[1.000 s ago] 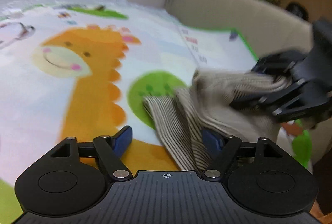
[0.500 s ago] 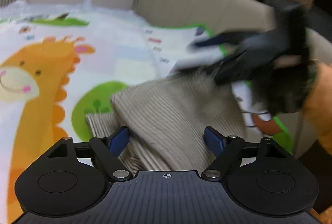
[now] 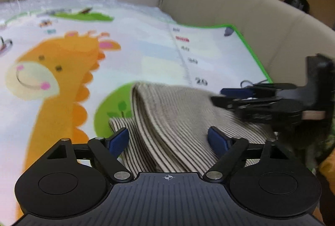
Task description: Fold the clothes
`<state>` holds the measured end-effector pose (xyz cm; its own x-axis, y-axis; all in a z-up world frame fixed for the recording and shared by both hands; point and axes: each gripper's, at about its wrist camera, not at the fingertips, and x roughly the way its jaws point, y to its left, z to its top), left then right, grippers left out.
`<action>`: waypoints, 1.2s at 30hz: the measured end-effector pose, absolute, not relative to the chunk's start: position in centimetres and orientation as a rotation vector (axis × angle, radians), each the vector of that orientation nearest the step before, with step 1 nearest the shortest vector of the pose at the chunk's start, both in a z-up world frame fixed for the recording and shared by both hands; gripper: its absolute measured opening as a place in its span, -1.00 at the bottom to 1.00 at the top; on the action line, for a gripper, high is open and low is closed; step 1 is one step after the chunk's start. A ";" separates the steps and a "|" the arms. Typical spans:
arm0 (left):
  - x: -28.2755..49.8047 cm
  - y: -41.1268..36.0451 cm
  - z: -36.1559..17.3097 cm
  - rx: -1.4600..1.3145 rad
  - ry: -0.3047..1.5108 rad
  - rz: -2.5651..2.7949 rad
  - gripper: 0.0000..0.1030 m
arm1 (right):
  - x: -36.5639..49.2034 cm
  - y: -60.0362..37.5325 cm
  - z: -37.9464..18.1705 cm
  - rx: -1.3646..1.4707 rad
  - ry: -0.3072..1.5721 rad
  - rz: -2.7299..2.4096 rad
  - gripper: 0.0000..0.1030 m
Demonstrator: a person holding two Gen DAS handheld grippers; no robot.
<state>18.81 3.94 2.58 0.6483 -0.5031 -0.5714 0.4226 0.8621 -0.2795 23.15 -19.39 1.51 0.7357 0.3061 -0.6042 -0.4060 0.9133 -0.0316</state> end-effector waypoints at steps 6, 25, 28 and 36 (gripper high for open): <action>20.8 2.5 5.1 -0.014 0.604 -0.530 0.76 | 20.6 -21.5 3.7 -0.048 0.590 0.366 0.15; 24.0 4.4 -0.9 -0.220 0.731 -0.602 0.79 | 14.4 -24.3 -1.2 0.633 0.955 0.382 -0.06; 23.4 4.3 -0.9 -0.219 0.761 -0.613 0.73 | 15.7 -24.0 -0.1 0.534 0.915 0.370 -0.06; 20.8 3.2 -0.7 -0.271 0.808 -0.660 0.59 | 19.9 -26.2 1.9 0.373 0.787 0.276 -0.08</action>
<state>20.77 3.23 -0.65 0.5062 -0.6387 -0.5795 0.4404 0.7692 -0.4631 19.92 -26.20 1.86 0.6755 0.3758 -0.6344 -0.1018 0.8997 0.4246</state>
